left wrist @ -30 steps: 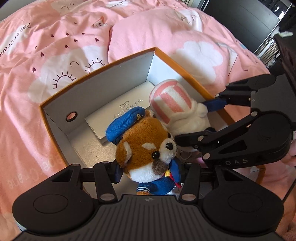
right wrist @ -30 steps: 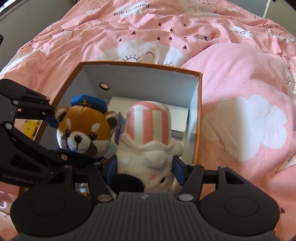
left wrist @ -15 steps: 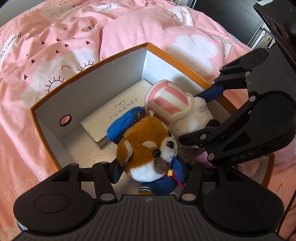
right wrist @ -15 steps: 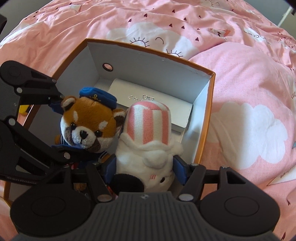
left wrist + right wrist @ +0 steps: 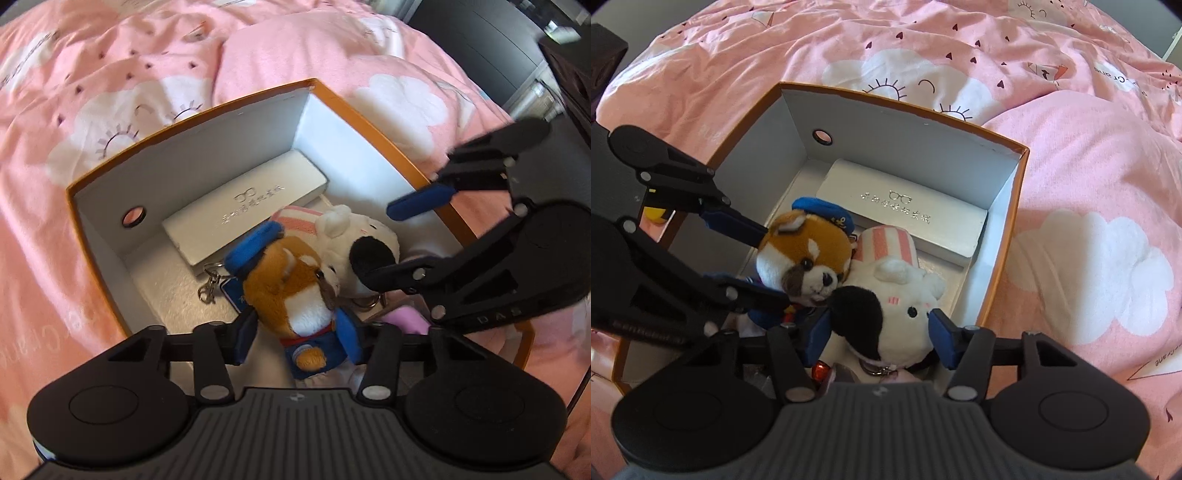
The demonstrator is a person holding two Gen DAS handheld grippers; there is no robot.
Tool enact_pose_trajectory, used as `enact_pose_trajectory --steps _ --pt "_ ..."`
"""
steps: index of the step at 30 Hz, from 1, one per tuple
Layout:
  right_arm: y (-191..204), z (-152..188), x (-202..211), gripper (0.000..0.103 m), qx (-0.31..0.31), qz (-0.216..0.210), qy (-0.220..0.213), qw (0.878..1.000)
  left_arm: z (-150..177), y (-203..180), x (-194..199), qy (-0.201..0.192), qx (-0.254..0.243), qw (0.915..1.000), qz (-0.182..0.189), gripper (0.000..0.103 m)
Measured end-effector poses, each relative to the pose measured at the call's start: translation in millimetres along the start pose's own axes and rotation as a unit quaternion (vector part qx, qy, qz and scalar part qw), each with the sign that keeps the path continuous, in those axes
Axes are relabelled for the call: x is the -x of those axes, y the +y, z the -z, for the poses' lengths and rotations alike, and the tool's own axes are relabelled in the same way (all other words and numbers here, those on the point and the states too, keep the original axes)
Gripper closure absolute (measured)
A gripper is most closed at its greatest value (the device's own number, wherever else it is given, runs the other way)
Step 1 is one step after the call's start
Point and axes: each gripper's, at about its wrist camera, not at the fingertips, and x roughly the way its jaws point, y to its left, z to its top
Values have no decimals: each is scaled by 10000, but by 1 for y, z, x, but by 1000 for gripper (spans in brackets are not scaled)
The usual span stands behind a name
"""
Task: Organize objects
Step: 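Open both tools to release the plush toys and lift out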
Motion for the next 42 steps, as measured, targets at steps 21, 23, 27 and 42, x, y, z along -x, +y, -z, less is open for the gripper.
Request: enact_pose_trajectory --steps 21,23,27,42 --pt "19 4 -16 58 -399 509 -390 9971 -5 19 -23 -13 2035 9786 -303 65" --pt "24 9 -16 58 -682 690 -554 9937 -6 21 -22 6 2037 9787 -248 65" --pt "28 16 -19 58 -996 968 -811 9870 -11 19 -26 16 1857 9822 -289 65" --pt "51 45 17 36 -653 1161 -1784 9749 29 -18 22 -1221 1674 9753 -772 53"
